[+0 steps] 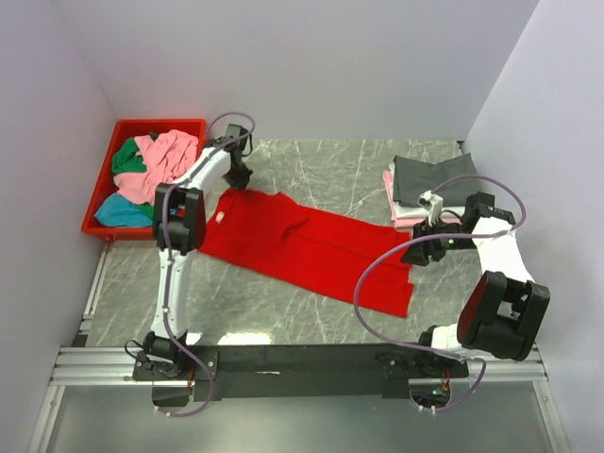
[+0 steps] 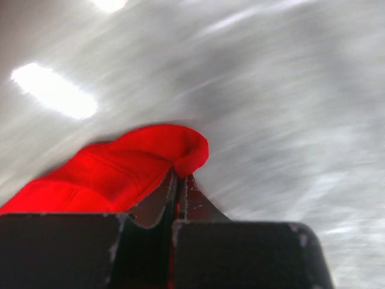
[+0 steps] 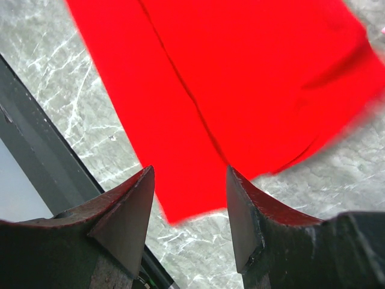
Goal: Fold and stack the t-shirts
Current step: Fold the tshirt
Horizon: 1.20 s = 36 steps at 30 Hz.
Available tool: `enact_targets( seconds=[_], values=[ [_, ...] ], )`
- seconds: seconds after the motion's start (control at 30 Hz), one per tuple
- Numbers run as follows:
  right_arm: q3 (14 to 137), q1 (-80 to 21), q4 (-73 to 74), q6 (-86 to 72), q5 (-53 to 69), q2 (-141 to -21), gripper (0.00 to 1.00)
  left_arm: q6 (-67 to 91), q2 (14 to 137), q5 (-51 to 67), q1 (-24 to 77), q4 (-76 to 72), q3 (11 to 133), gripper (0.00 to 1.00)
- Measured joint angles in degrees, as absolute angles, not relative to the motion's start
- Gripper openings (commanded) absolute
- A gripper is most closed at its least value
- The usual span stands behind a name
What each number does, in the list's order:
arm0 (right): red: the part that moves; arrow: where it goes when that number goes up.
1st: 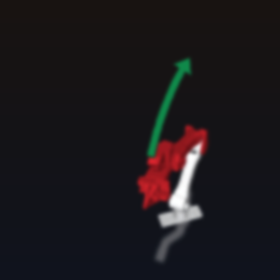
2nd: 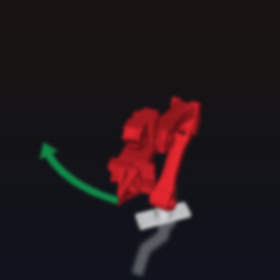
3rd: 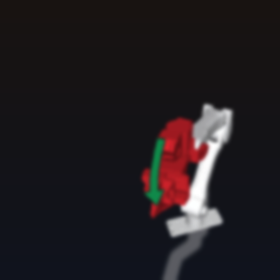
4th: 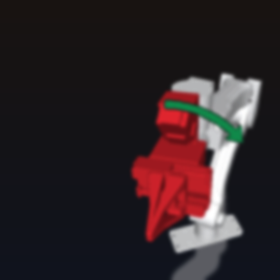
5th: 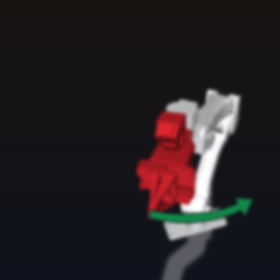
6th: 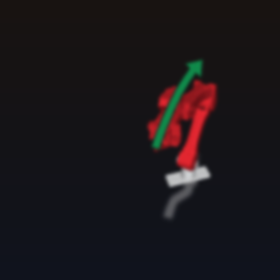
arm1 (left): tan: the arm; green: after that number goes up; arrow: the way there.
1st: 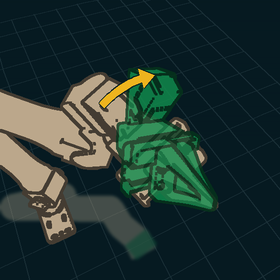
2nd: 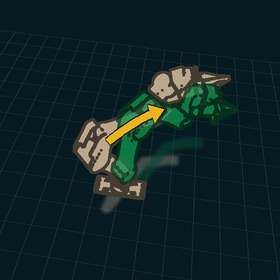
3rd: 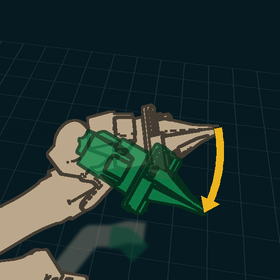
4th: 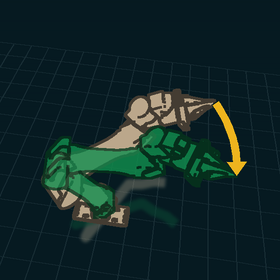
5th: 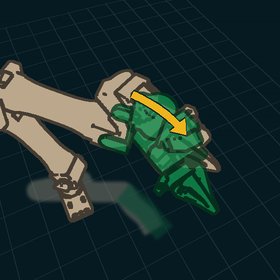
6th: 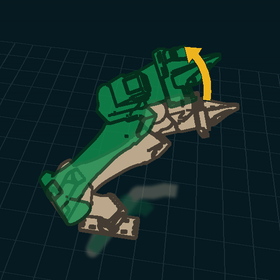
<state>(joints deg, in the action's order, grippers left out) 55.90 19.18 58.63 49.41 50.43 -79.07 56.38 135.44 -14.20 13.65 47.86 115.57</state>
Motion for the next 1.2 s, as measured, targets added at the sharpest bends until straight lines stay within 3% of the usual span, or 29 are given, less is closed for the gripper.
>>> enact_targets(
  seconds=[0.17, 0.37, 0.4, 0.57, 0.67, 0.83, 1.03, 1.2],
  values=[
    [55.9, 19.1, 60.2, 52.9, 50.9, -77.8, 0.58, 51.0, 146.3, -3.9, 13.1, 36.5, 130.8, 0.01],
    [52.2, 13.2, 58.6, 55.5, 49.5, -73.9, 0.59, 53.7, 151.8, 10.4, 11.9, 18.3, 133.2, 0.29],
    [50.7, 10.0, 57.1, 55.2, 48.2, -72.8, 0.59, 54.5, 153.2, 12.4, 11.7, 15.7, 134.8, 0.4],
    [43.8, -8.8, 46.3, 52.6, 41.4, -67.2, 0.75, 53.6, 152.3, 17.6, 10.4, 6.7, 134.4, 0.62],
    [41.9, -19.0, 37.9, 49.0, 36.7, -65.7, 0.79, 48.8, 143.6, 16.6, 9.8, 6.5, 125.4, 0.7],
    [42.4, -40.6, 20.7, 38.5, 20.2, -70.7, 0.78, 39.2, 117.5, 7.2, 8.9, 6.8, 107.3, 0.98],
    [53.0, -54.3, 12.0, 27.1, 1.5, -90.3, 0.72, 36.1, 79.8, -1.8, 5.0, 3.9, 84.9, 0.99],
    [55.4, -58.0, 10.9, 21.8, -7.8, -98.4, 0.68, 34.1, 59.4, -4.1, 1.4, 4.6, 64.7, 0.99]
  ],
)
